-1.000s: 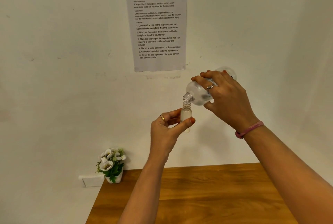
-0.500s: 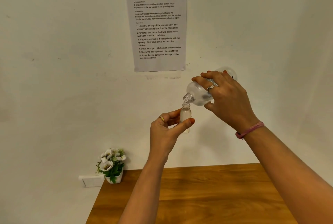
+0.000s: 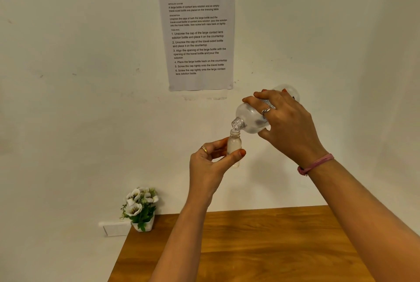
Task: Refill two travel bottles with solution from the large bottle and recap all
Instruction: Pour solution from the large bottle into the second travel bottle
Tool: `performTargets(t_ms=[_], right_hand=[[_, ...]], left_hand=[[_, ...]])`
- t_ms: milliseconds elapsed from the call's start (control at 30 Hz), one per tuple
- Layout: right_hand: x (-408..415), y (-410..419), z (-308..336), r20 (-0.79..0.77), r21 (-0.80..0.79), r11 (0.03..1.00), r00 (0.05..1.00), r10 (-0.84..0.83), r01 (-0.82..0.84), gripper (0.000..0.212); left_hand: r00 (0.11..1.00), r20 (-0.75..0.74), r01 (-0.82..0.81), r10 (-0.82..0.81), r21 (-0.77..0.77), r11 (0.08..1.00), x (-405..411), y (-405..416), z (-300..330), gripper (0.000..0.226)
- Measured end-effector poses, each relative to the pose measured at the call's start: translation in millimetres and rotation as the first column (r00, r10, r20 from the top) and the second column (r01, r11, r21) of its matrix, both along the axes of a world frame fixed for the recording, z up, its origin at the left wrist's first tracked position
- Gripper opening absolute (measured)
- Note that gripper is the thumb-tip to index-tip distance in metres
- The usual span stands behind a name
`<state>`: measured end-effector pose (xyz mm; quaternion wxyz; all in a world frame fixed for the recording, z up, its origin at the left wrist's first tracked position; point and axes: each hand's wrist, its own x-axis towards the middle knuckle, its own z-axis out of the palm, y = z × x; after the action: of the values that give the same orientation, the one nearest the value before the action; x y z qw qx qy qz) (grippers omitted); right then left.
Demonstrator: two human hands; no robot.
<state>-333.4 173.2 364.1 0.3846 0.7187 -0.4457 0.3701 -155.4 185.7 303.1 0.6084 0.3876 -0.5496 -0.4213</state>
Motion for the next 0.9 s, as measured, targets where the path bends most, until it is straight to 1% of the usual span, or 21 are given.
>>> performTargets(t_ms=[900], right_hand=[[1.3, 3.3, 1.8, -0.010, 0.006, 1.000, 1.000, 0.004, -0.004, 0.063]], left_hand=[[1.000, 0.006, 0.001, -0.001, -0.003, 1.000, -1.8, -0.7, -1.6, 0.033]])
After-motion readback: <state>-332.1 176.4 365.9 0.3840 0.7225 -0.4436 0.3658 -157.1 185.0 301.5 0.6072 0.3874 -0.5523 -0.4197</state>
